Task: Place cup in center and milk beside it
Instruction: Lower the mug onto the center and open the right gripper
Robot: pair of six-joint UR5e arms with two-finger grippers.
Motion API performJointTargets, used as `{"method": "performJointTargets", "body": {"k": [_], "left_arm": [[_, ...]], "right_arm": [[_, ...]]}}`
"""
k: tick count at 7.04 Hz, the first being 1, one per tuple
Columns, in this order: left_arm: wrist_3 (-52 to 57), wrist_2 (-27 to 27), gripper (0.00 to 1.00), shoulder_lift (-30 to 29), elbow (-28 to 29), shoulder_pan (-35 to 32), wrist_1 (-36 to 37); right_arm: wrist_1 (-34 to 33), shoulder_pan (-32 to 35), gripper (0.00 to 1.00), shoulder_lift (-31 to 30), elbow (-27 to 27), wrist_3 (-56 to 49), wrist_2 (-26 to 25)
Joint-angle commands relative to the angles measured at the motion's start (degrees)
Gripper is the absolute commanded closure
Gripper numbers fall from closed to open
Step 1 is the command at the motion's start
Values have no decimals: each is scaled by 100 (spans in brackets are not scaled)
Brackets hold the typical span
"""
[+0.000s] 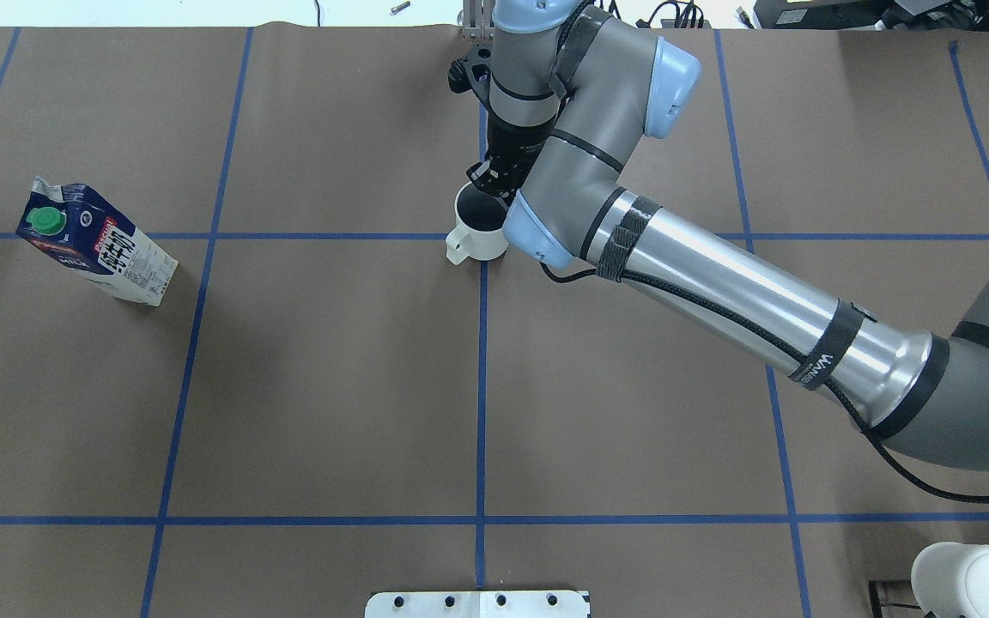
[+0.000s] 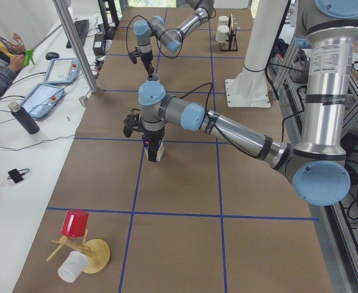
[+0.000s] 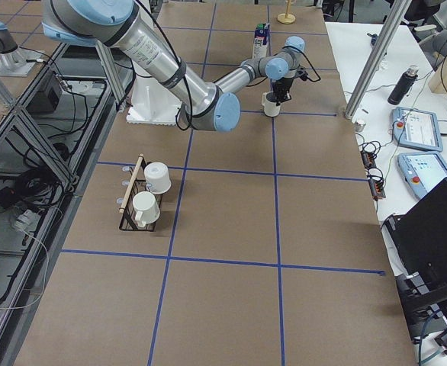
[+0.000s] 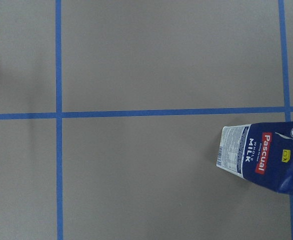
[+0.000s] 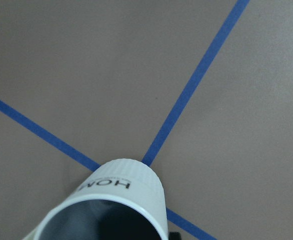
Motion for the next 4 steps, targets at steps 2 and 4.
{"method": "performJointTargets", "body": {"k": [2, 4], "left_arm": [[-10, 0, 2, -9, -43, -7, 0], [-254, 0, 2, -9, -105, 1, -9]], "right_arm": [[27, 15, 0, 168, -33, 26, -4], [1, 155, 0, 204, 107, 26, 66]]}}
